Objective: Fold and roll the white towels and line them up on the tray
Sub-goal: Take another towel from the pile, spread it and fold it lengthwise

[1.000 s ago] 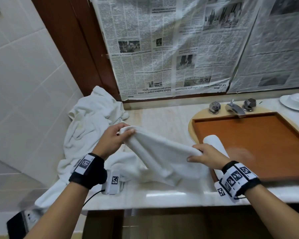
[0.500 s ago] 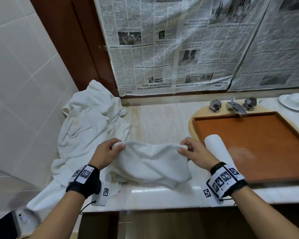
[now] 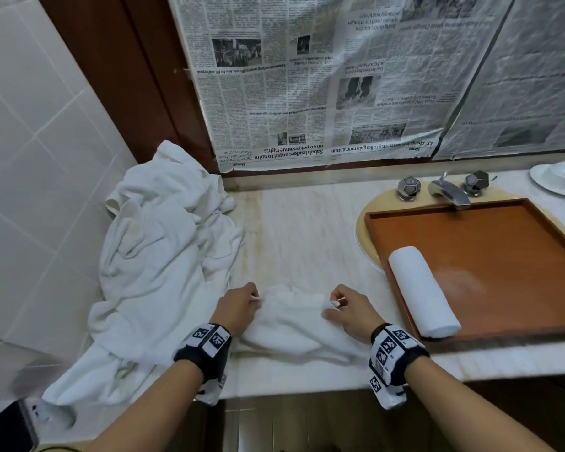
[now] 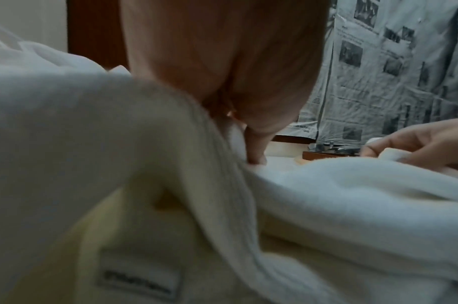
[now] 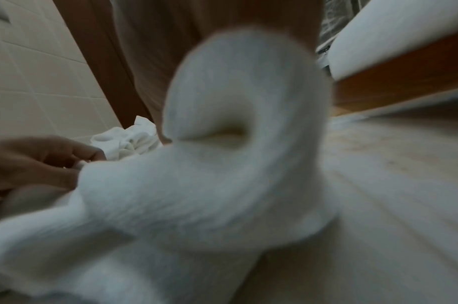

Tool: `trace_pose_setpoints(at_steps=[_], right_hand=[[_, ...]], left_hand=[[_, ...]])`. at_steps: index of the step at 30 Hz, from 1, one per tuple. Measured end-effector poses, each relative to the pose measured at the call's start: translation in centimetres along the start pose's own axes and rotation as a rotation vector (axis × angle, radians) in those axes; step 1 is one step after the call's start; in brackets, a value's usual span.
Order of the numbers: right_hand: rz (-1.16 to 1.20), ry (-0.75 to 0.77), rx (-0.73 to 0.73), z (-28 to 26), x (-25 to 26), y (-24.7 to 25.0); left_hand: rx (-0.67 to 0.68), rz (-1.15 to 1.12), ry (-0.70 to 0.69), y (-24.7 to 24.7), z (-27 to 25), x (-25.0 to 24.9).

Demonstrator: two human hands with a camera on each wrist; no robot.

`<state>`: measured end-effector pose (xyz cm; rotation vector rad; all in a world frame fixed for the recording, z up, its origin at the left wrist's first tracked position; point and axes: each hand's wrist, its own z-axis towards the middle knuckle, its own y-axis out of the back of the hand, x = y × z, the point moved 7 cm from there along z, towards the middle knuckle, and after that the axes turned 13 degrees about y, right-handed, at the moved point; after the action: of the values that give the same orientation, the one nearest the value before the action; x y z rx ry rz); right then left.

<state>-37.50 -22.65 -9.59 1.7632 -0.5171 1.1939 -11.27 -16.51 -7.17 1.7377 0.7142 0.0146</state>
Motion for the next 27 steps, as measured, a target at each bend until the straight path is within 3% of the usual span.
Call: trace_pose_setpoints(at_steps=[2, 5, 9, 13, 17, 22, 27], right_hand=[[0.009, 0.0, 0.007, -0.8, -0.6, 0.4], [-0.008, -0.002, 0.048, -2.8, -1.2, 1.2], [-0.011, -0.041, 0.067, -6.9, -2.4, 2.2], [-0.043, 0.022, 0.051, -10.3, -0.5, 3.6], [-0.021, 0.102, -0.037, -12.2, 3.5, 5.6], [-0.056, 0.246, -0.084, -12.8, 10.0, 7.6], [-0.165, 0.312, -0.04, -11.7, 13.6, 10.2]], left_hand=[[0.03, -0.097, -0.022, -0.5, -1.0, -1.1], [0.181, -0.172, -0.073, -2.3, -3.0, -3.4], [0.438, -0.121, -0.202, -5.9, -6.1, -6.3], [0.545, -0.099, -0.283, -7.5, -8.8, -7.4], [0.501, -0.136, -0.357, -5.0, -10.0, -7.3], [0.343, -0.407, -0.402, 4.1, -10.8, -6.6], [0.098, -0.41, -0.424, 12.4, -11.6, -5.3]])
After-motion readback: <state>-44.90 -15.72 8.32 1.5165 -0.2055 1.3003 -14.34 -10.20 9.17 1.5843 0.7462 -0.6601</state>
